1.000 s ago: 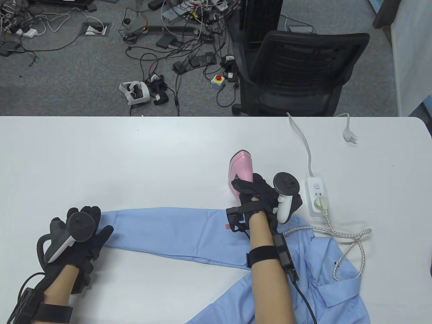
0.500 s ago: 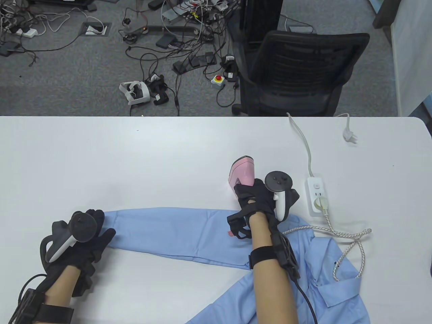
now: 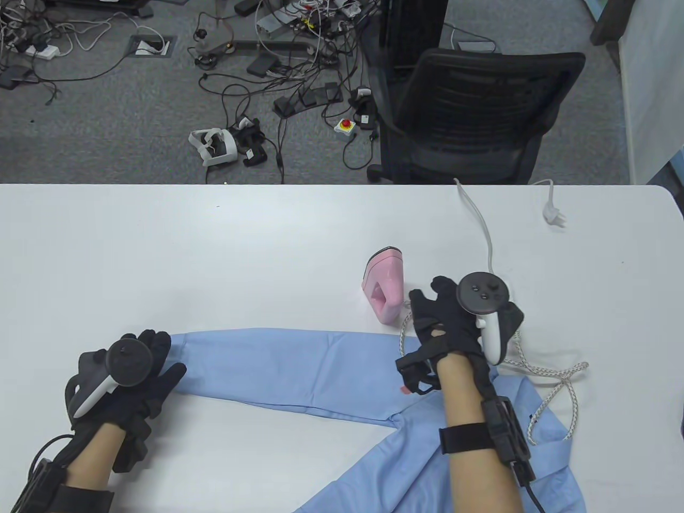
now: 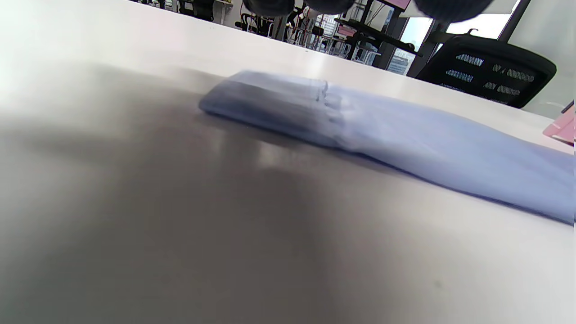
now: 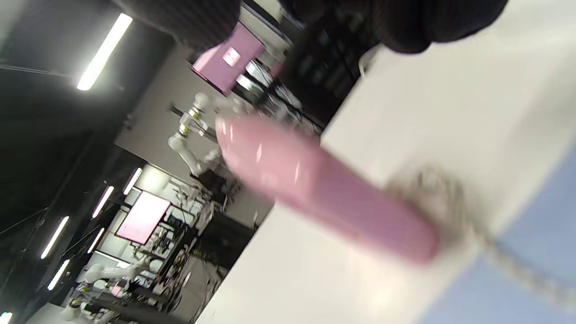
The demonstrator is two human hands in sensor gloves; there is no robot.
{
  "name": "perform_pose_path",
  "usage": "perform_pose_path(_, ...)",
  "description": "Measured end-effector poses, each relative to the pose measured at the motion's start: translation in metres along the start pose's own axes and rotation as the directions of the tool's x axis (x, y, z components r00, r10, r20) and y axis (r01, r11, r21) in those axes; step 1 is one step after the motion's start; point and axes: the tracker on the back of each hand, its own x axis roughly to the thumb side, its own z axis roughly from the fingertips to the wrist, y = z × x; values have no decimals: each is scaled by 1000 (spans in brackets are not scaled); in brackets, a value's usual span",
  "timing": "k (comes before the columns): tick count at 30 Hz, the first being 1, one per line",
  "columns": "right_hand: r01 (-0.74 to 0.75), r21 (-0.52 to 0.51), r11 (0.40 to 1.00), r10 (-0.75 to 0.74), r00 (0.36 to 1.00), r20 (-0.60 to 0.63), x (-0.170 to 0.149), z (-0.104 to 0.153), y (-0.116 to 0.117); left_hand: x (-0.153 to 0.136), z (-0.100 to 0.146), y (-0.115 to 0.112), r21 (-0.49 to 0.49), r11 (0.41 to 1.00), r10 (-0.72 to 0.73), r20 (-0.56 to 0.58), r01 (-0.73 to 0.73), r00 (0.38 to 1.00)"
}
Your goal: Iron long-sleeve shirt with electric iron on table
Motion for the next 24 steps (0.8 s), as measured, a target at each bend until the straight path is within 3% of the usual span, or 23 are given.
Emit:
perform_pose_path(3, -262, -204, 943, 264, 964, -21, -12, -2, -41, 1, -1, -3, -11, 998, -69, -16, 69, 997)
perform_pose_path(5, -395, -212, 894, 387, 919, -80, -25, -8, -50, 1, -2, -4, -26, 999, -38, -12, 38, 999)
perform_pose_path(10, -504, -5, 864, 495, 850, -178, -74, -41, -37, 7, 0, -4, 0, 996, -88, -8, 88, 996)
perform_pose_path(12, -587, 98, 804, 592, 771, -235, -89, -56, -26, 10, 0, -4, -9, 997, -76, 3, 76, 997)
perform_pose_path(17, -729, 203, 654, 755, 609, -245, -101, -81, 0, 13, 1, -4, -3, 996, -92, 6, 92, 996)
perform_pose_path(20, -732, 225, 643, 764, 591, -258, -103, -88, 5, 11, 1, -3, -9, 996, -84, 1, 84, 996)
perform_pose_path(24, -699, 199, 687, 723, 627, -290, -103, -95, 9, 6, 0, -4, -14, 997, -71, -10, 71, 997)
